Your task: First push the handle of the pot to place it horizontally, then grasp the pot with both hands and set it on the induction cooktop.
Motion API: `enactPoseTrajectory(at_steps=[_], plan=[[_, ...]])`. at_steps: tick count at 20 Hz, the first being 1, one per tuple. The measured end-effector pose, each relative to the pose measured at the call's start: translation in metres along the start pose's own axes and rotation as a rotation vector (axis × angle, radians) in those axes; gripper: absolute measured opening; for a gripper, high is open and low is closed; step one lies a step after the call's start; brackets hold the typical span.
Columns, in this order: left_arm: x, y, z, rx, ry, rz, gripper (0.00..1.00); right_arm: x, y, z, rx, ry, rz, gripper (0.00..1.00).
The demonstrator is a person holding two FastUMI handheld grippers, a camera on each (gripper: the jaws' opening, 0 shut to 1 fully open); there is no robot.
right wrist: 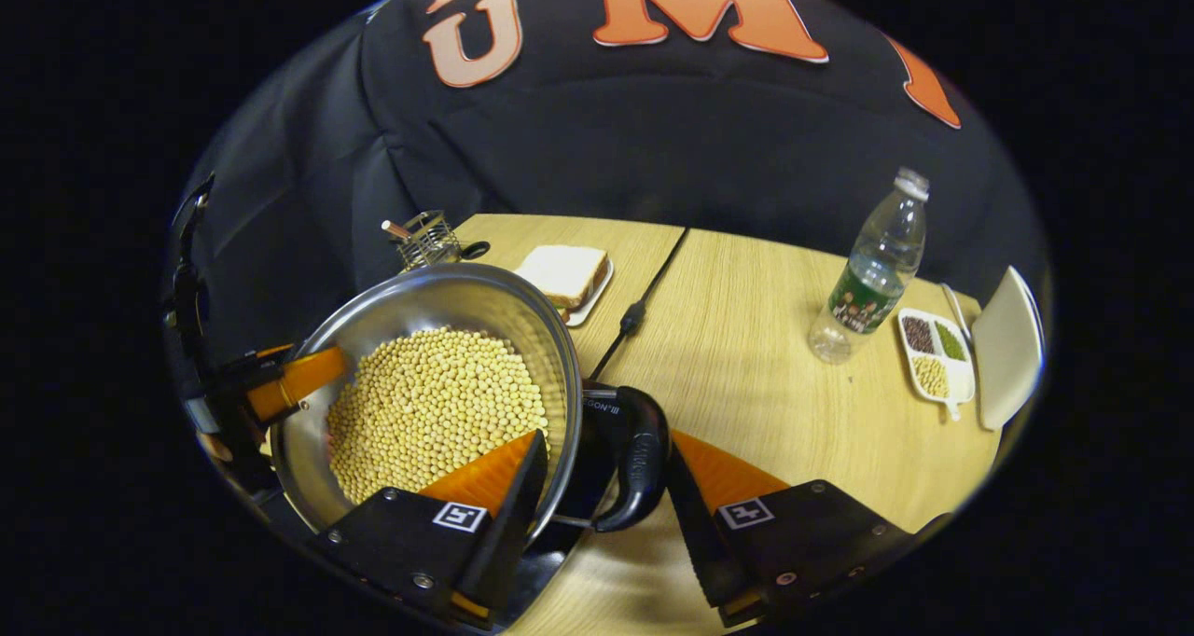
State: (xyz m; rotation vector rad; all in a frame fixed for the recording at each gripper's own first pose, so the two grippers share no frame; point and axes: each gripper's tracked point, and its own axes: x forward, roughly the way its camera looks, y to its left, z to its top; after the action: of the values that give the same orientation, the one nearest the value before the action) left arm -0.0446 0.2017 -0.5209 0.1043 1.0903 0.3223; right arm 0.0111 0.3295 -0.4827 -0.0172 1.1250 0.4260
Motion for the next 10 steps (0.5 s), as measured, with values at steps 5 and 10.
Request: enactPoseTrajectory(at_steps=[5, 10], plan=[[-0.055, -0.024, 0.086, -0.017, -0.291, -0.023, 0.87, -0.093, -0.051, 0.037, -0.052, -0.18, -0.033, 0.87], [-0.144, -0.075, 0.157, -0.081, -0.545, -0.134, 0.87, -0.213, -0.118, 0.069, -0.074, -0.403, -0.117, 0.91]])
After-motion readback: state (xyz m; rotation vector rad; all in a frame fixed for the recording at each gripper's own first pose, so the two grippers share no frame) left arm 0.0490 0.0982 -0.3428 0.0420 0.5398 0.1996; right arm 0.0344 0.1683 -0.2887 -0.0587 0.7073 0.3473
